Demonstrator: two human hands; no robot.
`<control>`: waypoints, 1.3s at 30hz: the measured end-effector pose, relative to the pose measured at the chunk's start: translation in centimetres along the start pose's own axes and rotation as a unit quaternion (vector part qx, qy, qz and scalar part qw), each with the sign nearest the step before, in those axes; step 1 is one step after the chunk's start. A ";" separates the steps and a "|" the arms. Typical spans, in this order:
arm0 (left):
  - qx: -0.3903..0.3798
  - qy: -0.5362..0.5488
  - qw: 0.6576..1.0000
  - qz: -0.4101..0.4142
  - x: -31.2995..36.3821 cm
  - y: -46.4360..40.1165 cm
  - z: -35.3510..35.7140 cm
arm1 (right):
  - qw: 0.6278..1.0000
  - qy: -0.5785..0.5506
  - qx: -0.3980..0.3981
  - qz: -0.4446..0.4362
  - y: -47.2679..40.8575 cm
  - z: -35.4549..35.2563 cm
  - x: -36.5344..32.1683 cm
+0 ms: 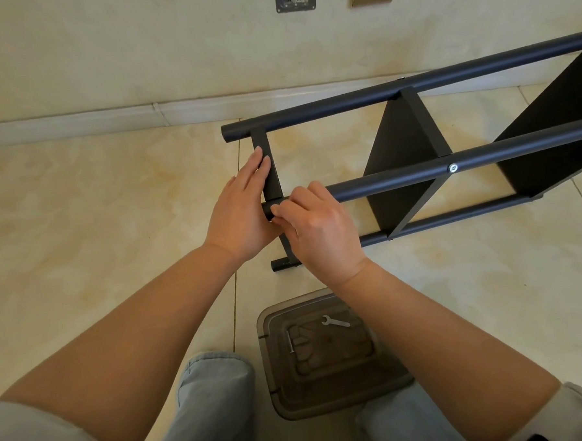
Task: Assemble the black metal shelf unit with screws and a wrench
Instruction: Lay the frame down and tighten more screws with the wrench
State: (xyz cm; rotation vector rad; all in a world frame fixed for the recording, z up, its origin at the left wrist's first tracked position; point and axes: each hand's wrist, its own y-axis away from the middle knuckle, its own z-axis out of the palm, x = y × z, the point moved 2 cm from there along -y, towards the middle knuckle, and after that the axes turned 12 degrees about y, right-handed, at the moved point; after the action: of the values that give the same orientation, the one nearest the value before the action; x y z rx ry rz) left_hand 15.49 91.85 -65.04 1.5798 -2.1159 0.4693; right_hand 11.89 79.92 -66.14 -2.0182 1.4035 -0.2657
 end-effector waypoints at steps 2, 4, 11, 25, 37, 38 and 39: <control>-0.005 -0.002 1.000 -0.001 0.1 0.0 -0.1 | 1.000 0.005 0.006 -0.005 -0.1 -0.1 0.2; -0.008 -0.003 1.000 -0.001 0.2 0.0 -0.1 | 1.000 0.004 0.015 -0.011 -0.3 -0.1 0.3; -0.007 -0.006 1.000 0.009 0.0 -0.1 -0.2 | 1.000 0.009 0.001 -0.011 0.0 0.4 0.4; -0.008 -0.008 1.000 0.027 -0.1 -0.6 -0.2 | 0.999 0.020 0.027 -0.026 -0.4 0.4 0.8; -0.014 0.011 1.000 0.024 0.2 -2.1 -0.3 | 0.999 -0.008 0.050 0.008 -1.3 0.8 1.5; -0.014 0.011 1.000 0.025 0.2 -2.2 -0.3 | 0.999 -0.007 0.050 -0.004 -1.2 0.8 1.6; -0.014 0.010 1.000 0.026 0.1 -2.2 -0.2 | 0.999 -0.006 0.047 -0.013 -1.2 0.8 1.7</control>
State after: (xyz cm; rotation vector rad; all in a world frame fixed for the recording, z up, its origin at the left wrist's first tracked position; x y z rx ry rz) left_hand 17.65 91.25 -64.77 1.5021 -2.1449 0.4691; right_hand 13.84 78.98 -66.36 -1.9586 1.3338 -0.3253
